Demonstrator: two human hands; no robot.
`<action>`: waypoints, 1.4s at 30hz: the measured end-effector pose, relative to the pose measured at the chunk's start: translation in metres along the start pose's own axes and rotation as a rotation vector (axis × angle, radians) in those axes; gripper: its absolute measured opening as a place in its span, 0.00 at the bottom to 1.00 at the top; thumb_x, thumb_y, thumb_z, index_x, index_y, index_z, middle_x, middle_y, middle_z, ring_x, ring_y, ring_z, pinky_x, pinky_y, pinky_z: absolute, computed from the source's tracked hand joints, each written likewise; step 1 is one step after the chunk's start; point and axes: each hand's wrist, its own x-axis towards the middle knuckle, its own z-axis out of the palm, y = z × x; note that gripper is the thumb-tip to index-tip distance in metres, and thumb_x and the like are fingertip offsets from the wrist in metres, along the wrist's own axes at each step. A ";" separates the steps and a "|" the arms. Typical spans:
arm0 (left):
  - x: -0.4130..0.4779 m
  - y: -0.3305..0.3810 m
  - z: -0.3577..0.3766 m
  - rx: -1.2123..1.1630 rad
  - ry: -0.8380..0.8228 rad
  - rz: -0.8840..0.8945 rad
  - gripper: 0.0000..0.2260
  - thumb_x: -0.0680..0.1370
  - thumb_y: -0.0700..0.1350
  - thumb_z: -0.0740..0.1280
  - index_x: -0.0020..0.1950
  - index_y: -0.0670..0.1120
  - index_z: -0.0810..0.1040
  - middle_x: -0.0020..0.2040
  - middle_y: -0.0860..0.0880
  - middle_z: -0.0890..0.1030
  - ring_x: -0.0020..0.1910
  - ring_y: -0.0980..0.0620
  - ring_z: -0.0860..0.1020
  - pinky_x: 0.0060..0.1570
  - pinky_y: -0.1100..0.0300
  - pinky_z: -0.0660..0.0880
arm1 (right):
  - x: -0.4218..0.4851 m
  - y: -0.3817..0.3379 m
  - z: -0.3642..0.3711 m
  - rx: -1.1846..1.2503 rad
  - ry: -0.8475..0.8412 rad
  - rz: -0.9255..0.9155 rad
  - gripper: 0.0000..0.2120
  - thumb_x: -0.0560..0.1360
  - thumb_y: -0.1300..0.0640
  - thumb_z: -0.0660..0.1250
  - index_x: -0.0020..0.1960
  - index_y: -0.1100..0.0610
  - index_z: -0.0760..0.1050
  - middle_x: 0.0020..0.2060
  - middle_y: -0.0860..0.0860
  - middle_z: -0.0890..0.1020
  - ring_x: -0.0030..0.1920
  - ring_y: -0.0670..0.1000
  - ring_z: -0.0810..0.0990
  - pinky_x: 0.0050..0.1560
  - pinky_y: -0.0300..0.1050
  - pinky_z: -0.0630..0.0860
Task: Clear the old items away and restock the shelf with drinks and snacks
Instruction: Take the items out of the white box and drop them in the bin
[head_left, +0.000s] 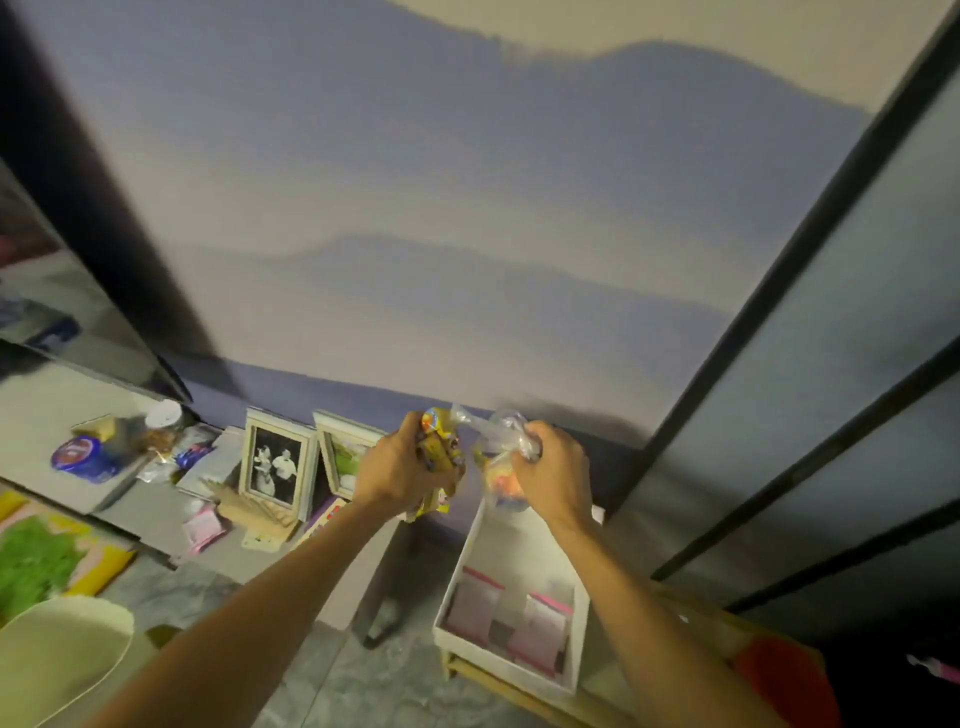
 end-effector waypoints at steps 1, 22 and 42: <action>-0.007 -0.010 -0.018 -0.010 0.016 -0.021 0.35 0.63 0.72 0.76 0.62 0.59 0.69 0.47 0.56 0.85 0.45 0.47 0.85 0.45 0.49 0.83 | -0.004 -0.018 0.006 0.023 -0.012 -0.030 0.14 0.81 0.48 0.73 0.64 0.53 0.83 0.54 0.49 0.86 0.53 0.52 0.86 0.50 0.43 0.81; -0.239 -0.373 -0.333 0.036 0.411 -0.605 0.43 0.66 0.64 0.82 0.75 0.54 0.67 0.53 0.51 0.83 0.50 0.44 0.85 0.49 0.49 0.83 | -0.193 -0.405 0.324 0.150 -0.502 -0.529 0.14 0.78 0.54 0.75 0.63 0.52 0.81 0.53 0.49 0.84 0.52 0.50 0.81 0.43 0.40 0.75; -0.234 -0.655 -0.271 -0.114 0.318 -0.910 0.41 0.63 0.60 0.84 0.72 0.52 0.72 0.62 0.47 0.76 0.56 0.43 0.80 0.52 0.50 0.78 | -0.231 -0.412 0.646 -0.072 -0.726 -0.480 0.10 0.77 0.58 0.71 0.57 0.51 0.82 0.52 0.54 0.85 0.51 0.60 0.83 0.44 0.52 0.78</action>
